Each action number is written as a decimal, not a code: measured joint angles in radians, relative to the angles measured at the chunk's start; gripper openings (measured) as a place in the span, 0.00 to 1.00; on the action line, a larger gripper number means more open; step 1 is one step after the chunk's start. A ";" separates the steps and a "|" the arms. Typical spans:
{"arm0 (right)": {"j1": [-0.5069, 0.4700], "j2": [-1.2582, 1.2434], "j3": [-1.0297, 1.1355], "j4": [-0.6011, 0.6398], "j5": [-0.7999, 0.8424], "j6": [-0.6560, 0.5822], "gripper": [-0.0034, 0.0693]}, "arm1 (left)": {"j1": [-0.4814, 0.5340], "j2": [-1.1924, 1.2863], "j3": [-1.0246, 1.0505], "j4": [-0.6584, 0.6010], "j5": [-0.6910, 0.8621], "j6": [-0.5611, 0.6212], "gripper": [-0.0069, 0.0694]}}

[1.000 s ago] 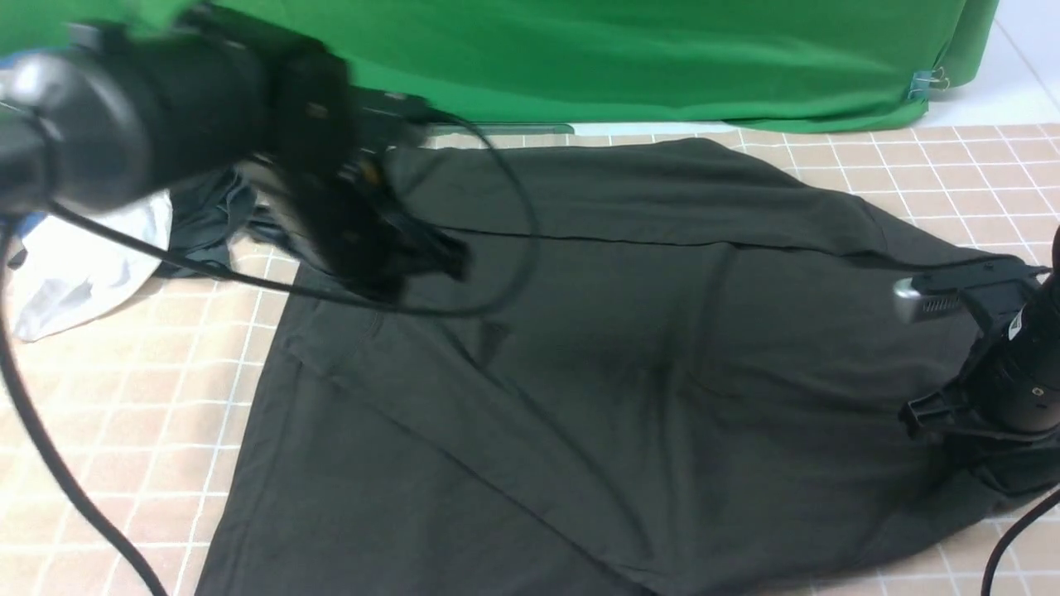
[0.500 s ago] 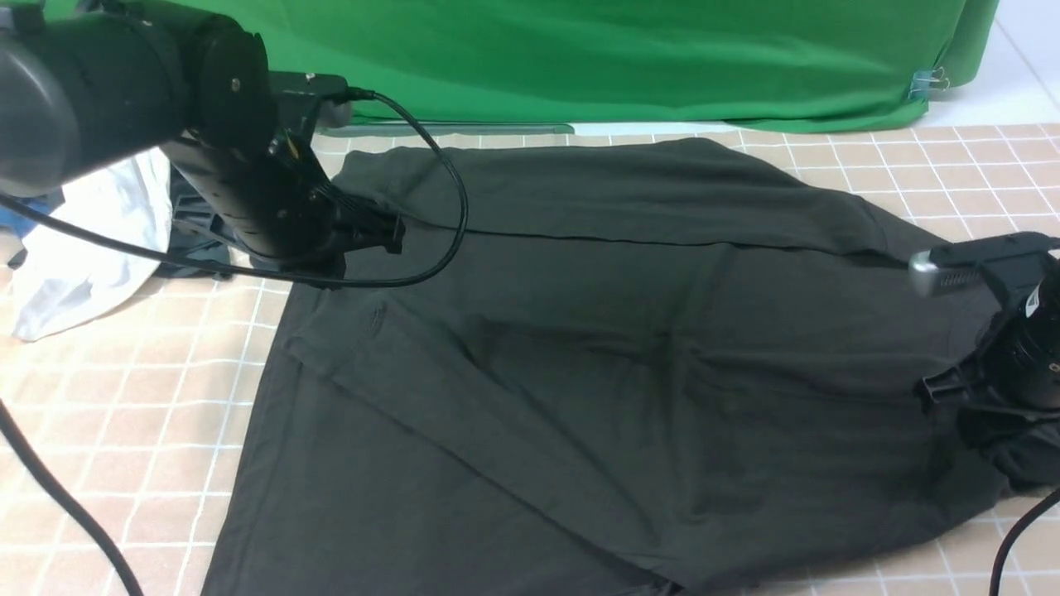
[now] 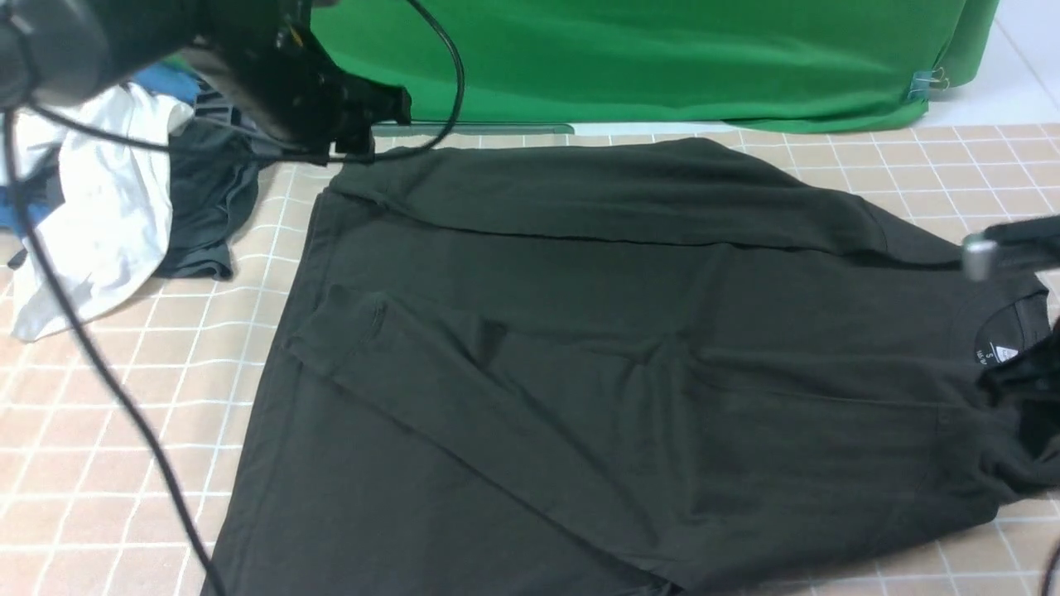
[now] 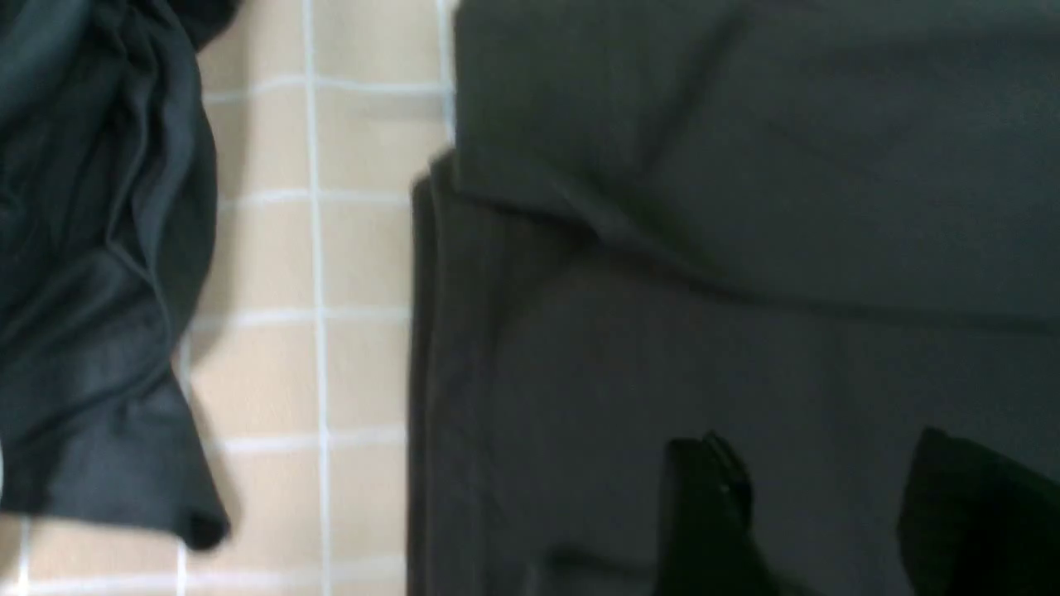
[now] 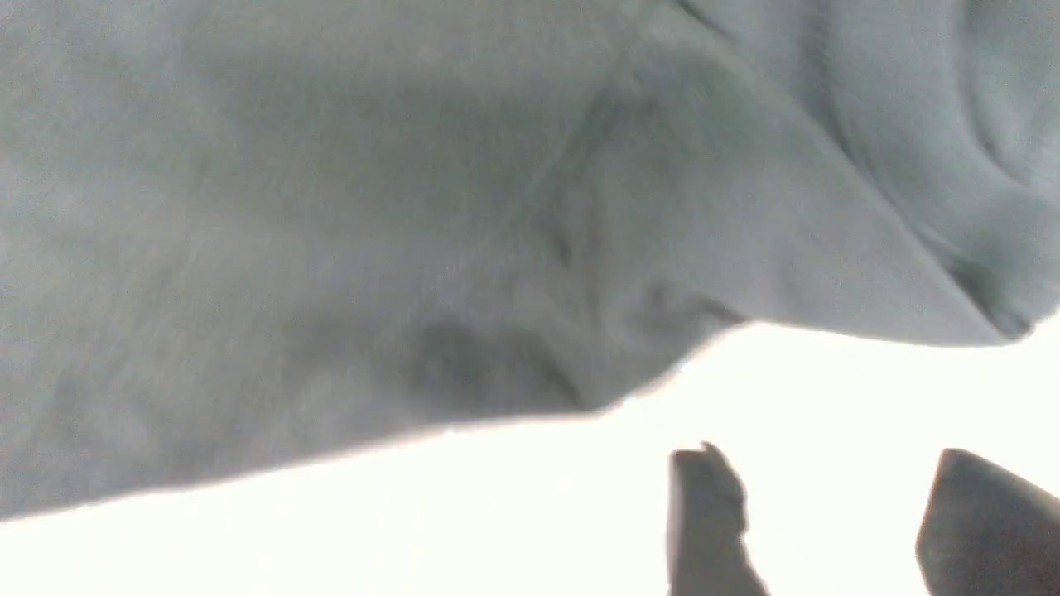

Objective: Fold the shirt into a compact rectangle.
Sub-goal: 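Grab the top left corner of the dark shirt with the left gripper, then fold the left side of the dark shirt inward over its body with the left gripper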

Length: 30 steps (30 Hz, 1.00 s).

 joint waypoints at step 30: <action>0.000 -0.406 0.000 0.045 -0.101 -0.015 0.10 | 0.094 0.418 -0.287 -0.196 -0.183 -0.125 0.67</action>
